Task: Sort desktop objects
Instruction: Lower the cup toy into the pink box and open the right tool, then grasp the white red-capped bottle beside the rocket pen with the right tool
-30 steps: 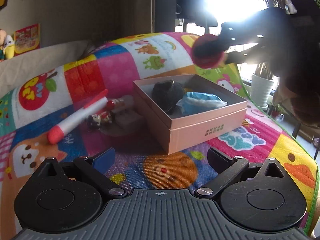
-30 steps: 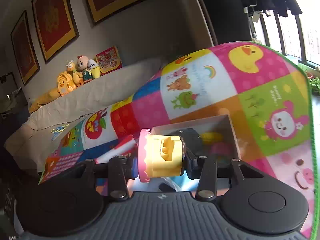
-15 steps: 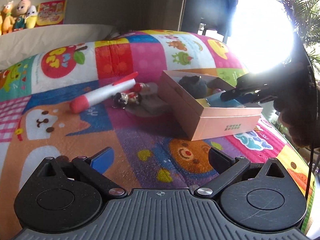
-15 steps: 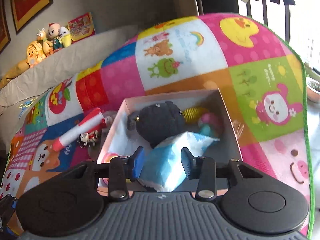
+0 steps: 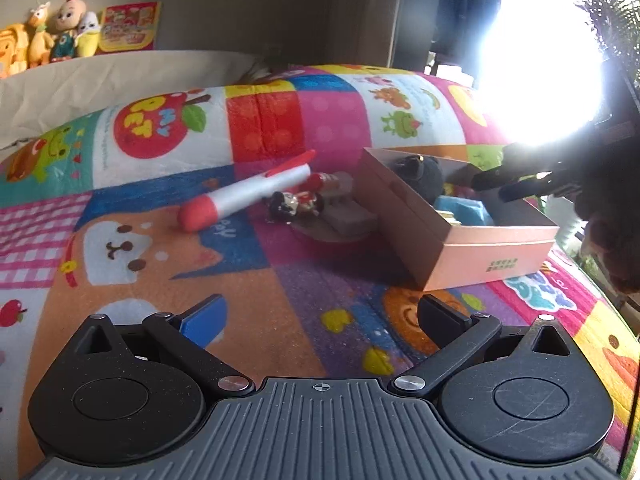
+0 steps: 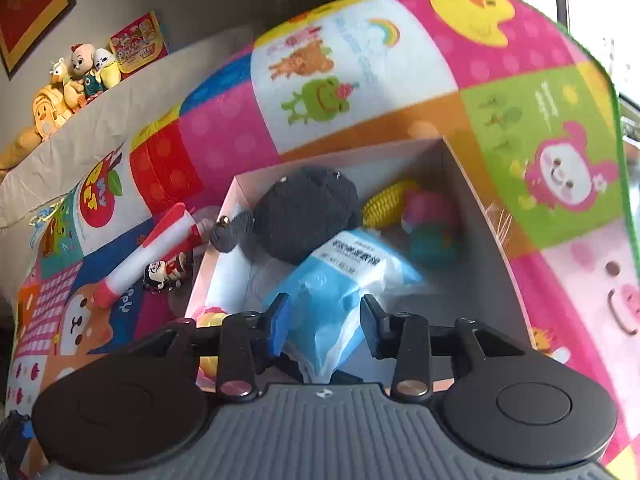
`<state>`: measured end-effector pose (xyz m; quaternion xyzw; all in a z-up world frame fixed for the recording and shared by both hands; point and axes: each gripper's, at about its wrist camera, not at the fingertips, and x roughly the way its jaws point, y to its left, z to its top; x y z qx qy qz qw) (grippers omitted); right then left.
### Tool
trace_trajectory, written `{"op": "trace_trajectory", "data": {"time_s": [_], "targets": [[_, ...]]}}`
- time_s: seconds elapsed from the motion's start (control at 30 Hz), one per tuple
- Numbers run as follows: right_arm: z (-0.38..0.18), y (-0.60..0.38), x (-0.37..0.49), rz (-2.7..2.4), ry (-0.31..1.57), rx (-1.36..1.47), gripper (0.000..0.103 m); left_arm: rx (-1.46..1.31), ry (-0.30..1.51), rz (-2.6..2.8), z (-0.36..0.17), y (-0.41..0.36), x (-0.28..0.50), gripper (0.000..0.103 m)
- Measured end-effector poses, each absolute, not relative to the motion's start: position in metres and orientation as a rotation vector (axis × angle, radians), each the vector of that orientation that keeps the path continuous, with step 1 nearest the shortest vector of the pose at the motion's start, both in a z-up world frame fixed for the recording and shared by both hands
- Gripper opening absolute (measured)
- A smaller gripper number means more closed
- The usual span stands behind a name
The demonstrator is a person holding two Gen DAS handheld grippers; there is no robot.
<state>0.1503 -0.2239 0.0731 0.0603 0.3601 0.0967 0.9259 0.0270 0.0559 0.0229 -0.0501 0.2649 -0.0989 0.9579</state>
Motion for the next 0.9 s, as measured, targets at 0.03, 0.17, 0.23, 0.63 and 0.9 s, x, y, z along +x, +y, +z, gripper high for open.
{"op": "trace_trajectory", "data": {"time_s": [0.03,0.17,0.23,0.63,0.9], "targets": [[0.081,-0.220,0.148,0.203,0.709,0.096,0.046,-0.107,0.532,-0.187,0.022,0.058,0.031,0.103],[0.105,-0.187,0.154,0.294,0.669,0.022,0.046,-0.140,0.541,-0.136,0.017,0.068,0.047,0.103],[0.111,-0.162,0.165,0.357,0.677,0.000,0.046,-0.165,0.561,-0.137,0.013,0.072,0.050,0.103],[0.060,-0.024,0.277,0.291,0.797,-0.299,0.041,-0.283,0.568,-0.162,0.007,0.086,0.051,0.103],[0.042,-0.011,0.287,0.336,0.916,-0.324,0.023,-0.289,0.556,-0.176,0.008,0.087,0.048,0.103]]}}
